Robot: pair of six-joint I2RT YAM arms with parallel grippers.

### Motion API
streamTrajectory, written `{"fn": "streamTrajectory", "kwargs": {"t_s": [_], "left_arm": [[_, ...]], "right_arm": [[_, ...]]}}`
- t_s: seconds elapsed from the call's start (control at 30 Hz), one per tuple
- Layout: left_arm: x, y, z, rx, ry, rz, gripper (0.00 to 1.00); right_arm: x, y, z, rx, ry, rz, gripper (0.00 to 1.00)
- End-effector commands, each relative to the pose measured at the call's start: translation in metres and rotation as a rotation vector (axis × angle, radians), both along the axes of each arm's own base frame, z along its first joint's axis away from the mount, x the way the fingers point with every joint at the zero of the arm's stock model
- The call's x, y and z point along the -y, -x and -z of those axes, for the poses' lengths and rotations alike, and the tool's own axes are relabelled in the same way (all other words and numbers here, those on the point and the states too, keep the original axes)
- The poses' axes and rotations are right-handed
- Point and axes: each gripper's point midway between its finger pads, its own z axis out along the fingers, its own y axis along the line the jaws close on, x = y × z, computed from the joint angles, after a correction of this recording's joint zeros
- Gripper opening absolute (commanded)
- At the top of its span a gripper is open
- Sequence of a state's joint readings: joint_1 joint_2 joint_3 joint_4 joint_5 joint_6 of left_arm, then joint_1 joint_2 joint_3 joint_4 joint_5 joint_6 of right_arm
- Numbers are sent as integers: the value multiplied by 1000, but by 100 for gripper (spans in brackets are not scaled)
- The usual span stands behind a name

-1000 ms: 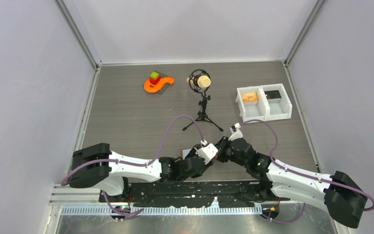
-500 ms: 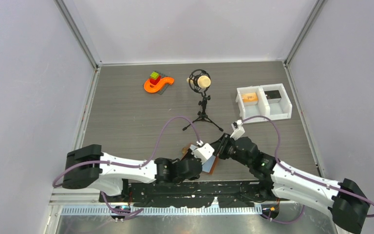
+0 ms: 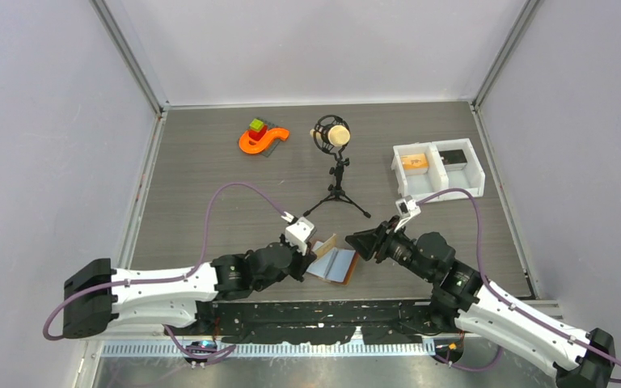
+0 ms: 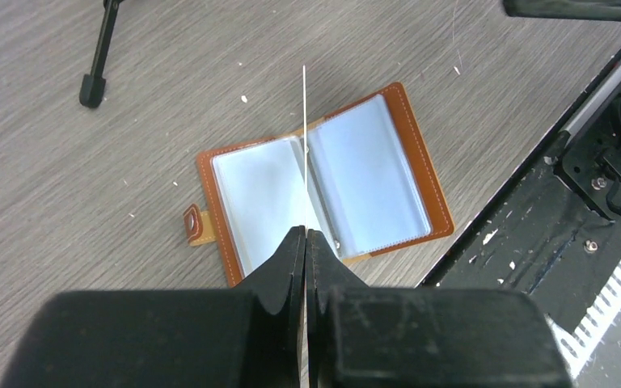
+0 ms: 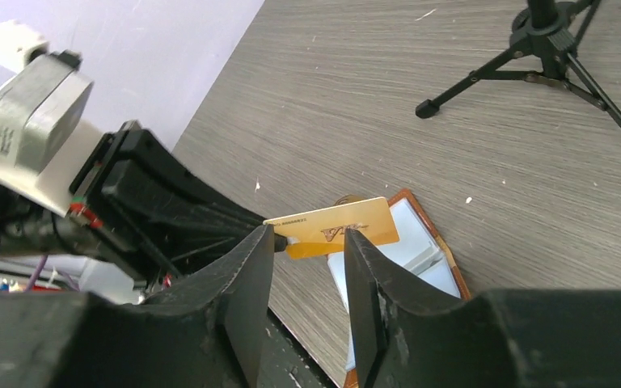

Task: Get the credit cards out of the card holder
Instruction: Place the credit card in the storage box.

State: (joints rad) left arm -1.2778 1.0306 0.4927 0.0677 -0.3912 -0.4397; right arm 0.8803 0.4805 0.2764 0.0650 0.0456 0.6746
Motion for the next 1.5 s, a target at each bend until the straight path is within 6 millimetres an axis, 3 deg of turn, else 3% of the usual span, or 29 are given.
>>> {"fn": "streamTrajectory", "kwargs": {"t_s": [0.0,0.2,0.47,0.7,0.93,1.33,1.47], "left_arm": [[11,7,-19,-39,147,66,0],[6,16,-33,-54,238,117,0],[-4,29,-63,-46,376,167,0],[-16,33,-79,-28,456,166,0],[-17,37,-88,-25,491,184,0],[-12,38,-93,-33,500,201,0],[-9,37,-91,-34,490,200,0]], "right_arm": [[-7,9,-11,104,34,-99,48],[-14,15,-7,147,74,-182,56],[-15,21,-9,172,79,-257,51],[-15,22,-12,175,51,-297,55],[-27,32,-27,183,-72,-390,54],[-27,22,-15,165,-39,-357,54],[-28,21,-10,172,-34,-372,49]]}}
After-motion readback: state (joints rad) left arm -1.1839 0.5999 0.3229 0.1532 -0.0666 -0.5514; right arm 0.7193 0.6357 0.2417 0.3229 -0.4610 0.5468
